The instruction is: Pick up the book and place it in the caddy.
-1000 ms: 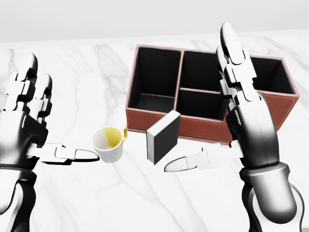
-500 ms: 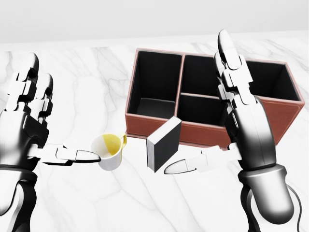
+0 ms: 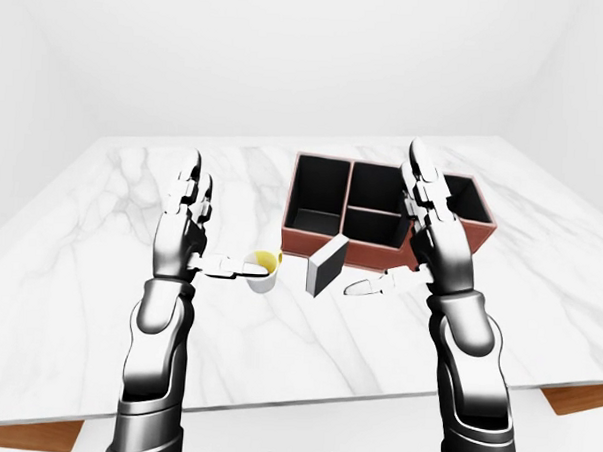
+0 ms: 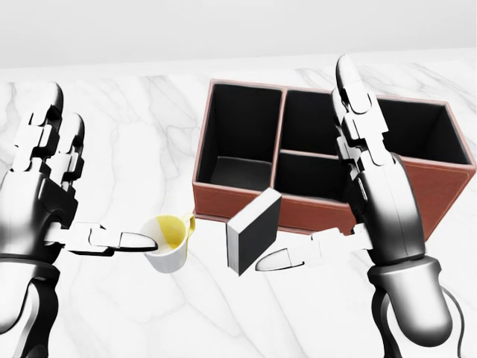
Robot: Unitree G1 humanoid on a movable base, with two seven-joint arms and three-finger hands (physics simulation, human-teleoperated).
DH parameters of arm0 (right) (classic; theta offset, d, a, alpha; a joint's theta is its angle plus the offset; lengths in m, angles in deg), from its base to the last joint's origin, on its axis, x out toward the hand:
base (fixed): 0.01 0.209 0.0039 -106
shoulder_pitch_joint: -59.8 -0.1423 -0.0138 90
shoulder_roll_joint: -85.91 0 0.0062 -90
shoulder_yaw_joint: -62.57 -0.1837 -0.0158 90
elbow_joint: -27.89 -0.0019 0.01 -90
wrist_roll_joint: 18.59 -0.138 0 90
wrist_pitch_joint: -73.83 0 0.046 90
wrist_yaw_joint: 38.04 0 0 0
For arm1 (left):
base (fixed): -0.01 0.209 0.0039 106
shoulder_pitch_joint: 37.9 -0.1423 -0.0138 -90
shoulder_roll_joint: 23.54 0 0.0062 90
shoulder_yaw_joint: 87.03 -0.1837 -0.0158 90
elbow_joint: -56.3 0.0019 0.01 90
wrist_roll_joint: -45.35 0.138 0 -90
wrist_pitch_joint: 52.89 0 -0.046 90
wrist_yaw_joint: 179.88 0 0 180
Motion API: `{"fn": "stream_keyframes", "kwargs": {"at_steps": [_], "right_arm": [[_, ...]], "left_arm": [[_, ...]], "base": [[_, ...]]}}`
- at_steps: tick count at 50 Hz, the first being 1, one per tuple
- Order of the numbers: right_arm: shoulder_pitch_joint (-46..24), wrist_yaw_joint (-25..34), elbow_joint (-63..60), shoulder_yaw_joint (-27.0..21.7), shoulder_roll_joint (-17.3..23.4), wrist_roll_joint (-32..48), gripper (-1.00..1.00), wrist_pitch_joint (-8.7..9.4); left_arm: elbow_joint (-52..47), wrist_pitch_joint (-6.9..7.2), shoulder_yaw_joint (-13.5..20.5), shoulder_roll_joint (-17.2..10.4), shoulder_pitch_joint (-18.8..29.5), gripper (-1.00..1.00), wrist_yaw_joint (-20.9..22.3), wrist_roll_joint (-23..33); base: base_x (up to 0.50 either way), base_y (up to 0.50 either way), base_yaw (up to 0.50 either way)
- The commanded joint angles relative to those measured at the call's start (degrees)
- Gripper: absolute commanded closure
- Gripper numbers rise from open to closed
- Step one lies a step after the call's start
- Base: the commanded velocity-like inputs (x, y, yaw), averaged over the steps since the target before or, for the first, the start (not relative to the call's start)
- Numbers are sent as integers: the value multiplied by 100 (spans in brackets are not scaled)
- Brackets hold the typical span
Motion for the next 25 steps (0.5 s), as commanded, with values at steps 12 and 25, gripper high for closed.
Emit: {"fn": "stream_keyframes", "kwargs": {"at_steps": [12, 25], "right_arm": [[39, 11, 41, -21, 9, -34, -100, 0], [53, 31, 35, -24, 14, -29, -100, 0]], "left_arm": [[38, 0, -22, 19, -32, -100, -1, 36], [59, 0, -24, 22, -28, -100, -4, 40]], "base": [[6, 0, 0], [6, 0, 0]]}}
